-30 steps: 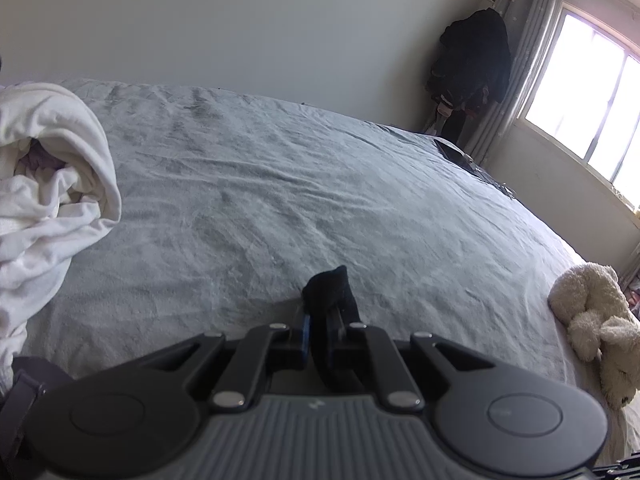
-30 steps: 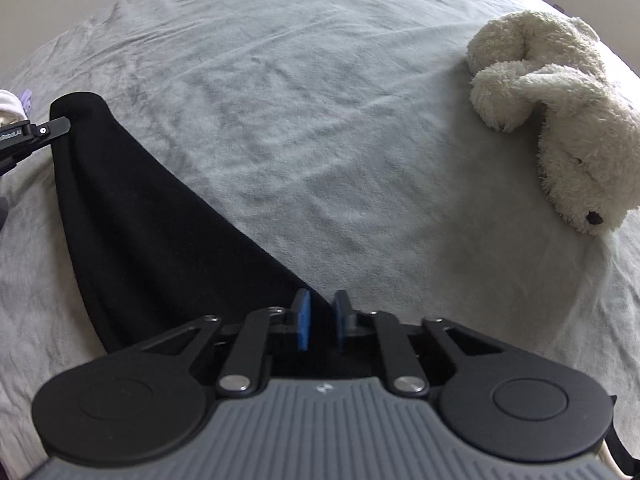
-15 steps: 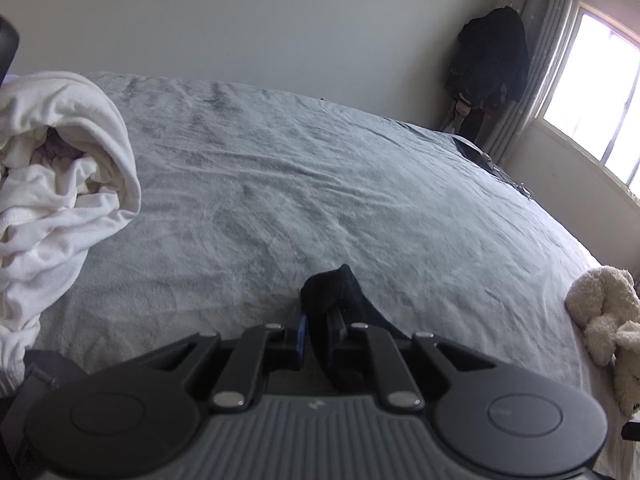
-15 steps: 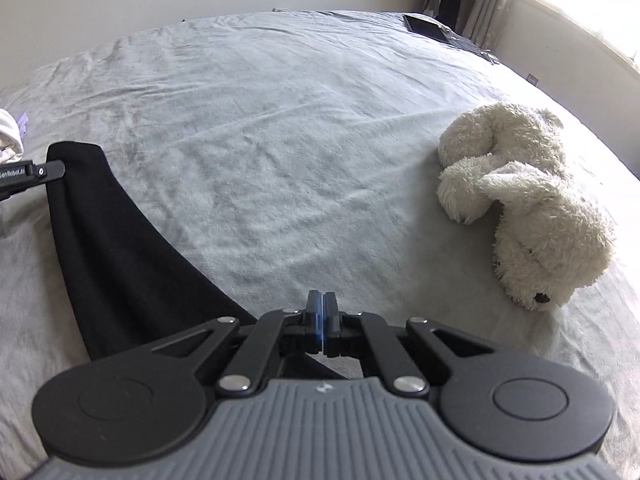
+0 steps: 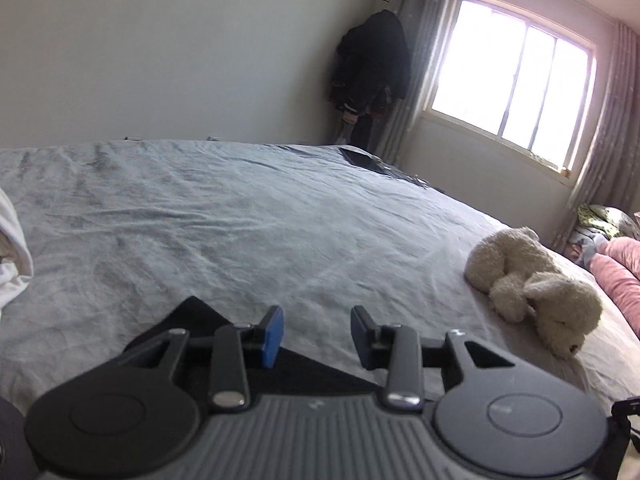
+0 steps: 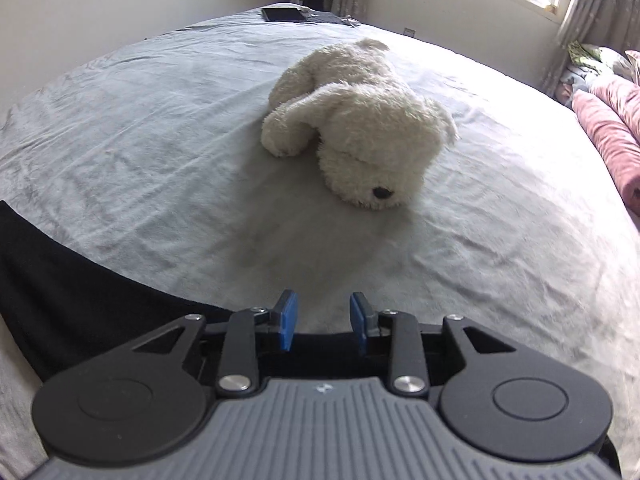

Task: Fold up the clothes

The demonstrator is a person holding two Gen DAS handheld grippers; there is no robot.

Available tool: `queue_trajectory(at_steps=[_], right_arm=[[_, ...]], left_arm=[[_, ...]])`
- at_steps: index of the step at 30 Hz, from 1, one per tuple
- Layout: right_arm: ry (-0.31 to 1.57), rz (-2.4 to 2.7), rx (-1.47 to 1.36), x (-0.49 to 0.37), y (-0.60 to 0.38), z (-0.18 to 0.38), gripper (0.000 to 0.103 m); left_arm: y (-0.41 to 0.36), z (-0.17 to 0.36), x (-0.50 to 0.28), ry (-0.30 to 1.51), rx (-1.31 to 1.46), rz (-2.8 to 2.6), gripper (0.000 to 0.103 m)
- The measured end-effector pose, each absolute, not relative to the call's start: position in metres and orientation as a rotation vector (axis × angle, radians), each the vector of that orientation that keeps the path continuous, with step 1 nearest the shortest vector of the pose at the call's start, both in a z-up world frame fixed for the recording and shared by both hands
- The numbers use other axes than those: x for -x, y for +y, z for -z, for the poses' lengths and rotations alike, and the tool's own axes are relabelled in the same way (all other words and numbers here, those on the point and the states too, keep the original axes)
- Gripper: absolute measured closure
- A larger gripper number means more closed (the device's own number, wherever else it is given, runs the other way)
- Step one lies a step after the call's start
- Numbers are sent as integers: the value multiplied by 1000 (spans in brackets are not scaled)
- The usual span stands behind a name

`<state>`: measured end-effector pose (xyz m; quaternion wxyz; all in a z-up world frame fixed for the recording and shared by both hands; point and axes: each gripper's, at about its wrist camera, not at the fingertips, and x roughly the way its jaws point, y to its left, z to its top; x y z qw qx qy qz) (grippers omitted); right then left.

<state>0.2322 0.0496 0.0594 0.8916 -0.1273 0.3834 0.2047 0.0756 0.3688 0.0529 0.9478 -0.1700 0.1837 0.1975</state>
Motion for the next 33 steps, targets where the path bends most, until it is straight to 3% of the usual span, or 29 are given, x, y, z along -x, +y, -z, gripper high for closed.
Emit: queue_trajectory(at_steps=[10,19,33], right_arm=[[825,-405,174,-236,52,-14,70],[749,-364,121,-256,57,-15,71],[703,-398,71,-177,37,-25,67]], left_arm=[[341,-22,-107,620,215,-309,65],[346,-28,-100,580,235,-337,62],[375,-26,-93,590,238,-536,59]])
